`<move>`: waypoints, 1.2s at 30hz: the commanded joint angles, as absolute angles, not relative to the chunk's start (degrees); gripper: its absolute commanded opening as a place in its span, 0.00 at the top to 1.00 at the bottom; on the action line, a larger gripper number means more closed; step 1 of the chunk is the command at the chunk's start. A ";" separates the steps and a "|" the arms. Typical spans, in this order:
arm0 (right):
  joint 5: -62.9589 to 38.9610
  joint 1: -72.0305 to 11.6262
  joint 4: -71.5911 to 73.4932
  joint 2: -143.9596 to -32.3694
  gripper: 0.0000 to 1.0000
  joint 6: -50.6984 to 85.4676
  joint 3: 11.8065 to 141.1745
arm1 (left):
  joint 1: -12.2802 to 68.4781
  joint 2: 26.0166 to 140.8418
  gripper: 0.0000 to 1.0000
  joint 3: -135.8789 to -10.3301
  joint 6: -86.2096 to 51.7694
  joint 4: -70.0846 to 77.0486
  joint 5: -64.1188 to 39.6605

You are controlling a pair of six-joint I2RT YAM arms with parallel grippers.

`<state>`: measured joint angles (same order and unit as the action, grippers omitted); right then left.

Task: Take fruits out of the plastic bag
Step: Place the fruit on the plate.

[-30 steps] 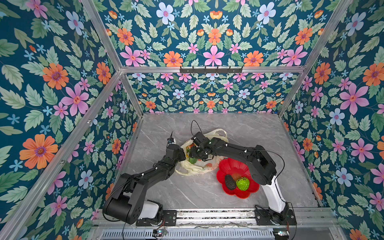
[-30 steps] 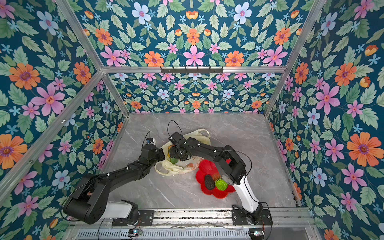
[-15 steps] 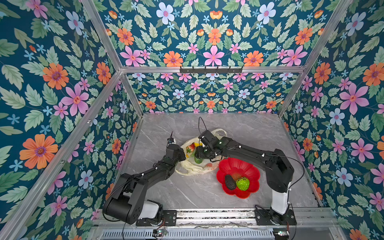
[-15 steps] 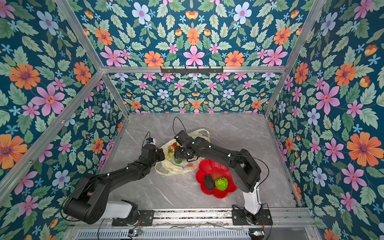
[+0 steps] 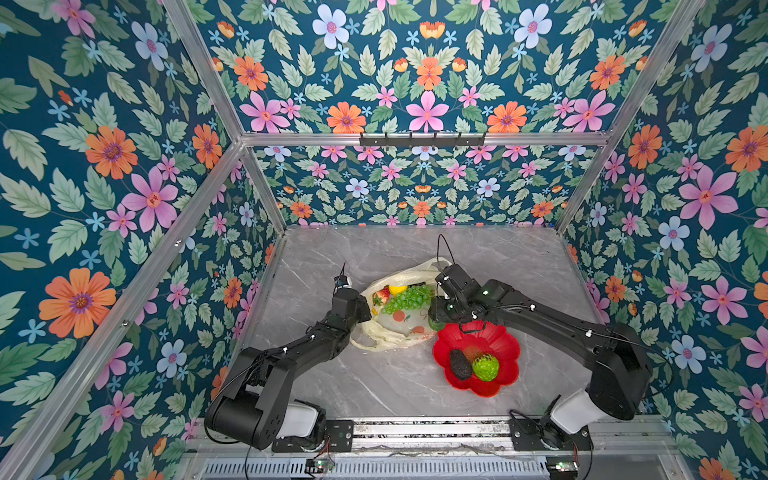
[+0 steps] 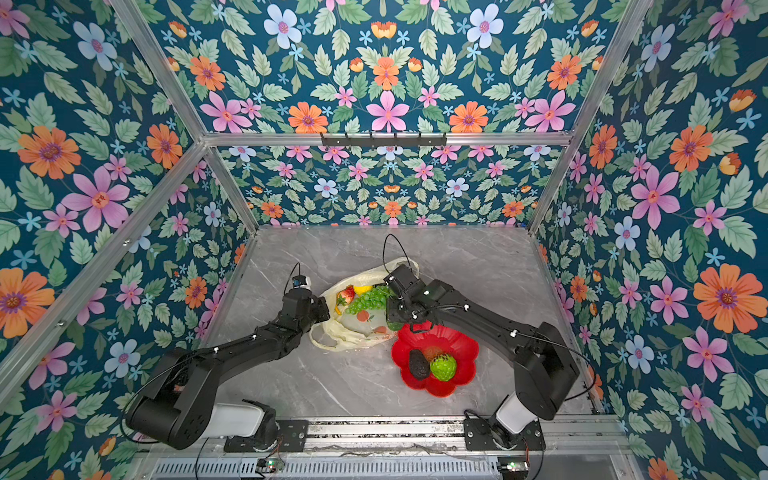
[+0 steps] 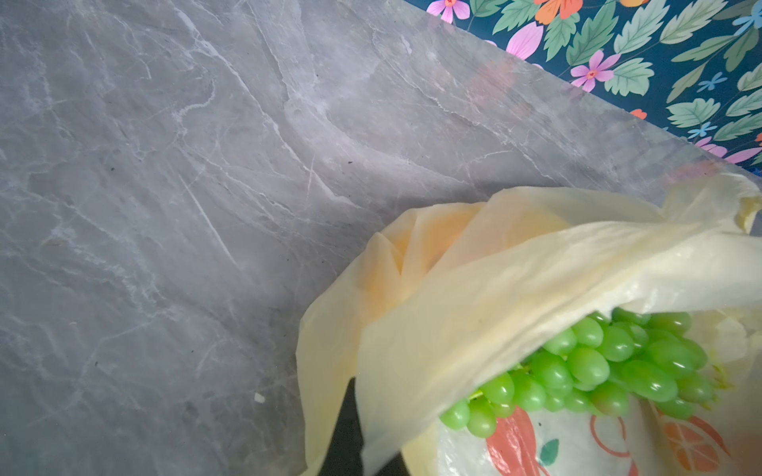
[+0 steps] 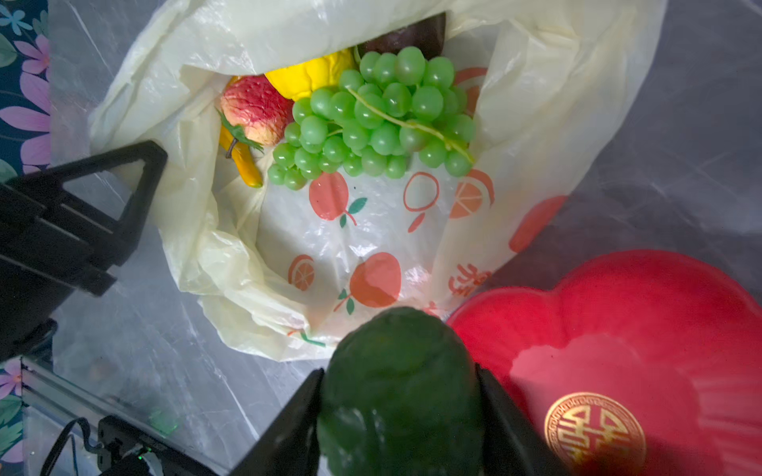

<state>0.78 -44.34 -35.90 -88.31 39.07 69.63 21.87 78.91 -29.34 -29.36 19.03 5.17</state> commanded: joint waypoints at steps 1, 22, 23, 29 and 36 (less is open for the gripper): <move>4.52 -43.22 -39.94 -85.81 0.44 38.67 67.19 | 21.81 79.06 1.00 -29.79 -28.48 18.72 5.98; 9.31 -39.29 -43.94 -87.92 0.43 39.94 60.20 | 21.80 79.88 1.00 -29.97 -28.48 18.89 6.24; 9.21 -39.20 -43.88 -88.22 0.43 39.98 60.17 | 21.81 79.89 1.00 -29.97 -28.48 18.96 6.23; 8.01 -39.19 -43.69 -90.50 0.43 39.81 60.03 | 21.80 80.06 1.00 -29.90 -28.56 19.07 6.37; 5.86 -39.25 -43.89 -91.58 0.42 39.95 58.99 | 21.81 80.46 1.00 -30.08 -28.56 19.07 6.22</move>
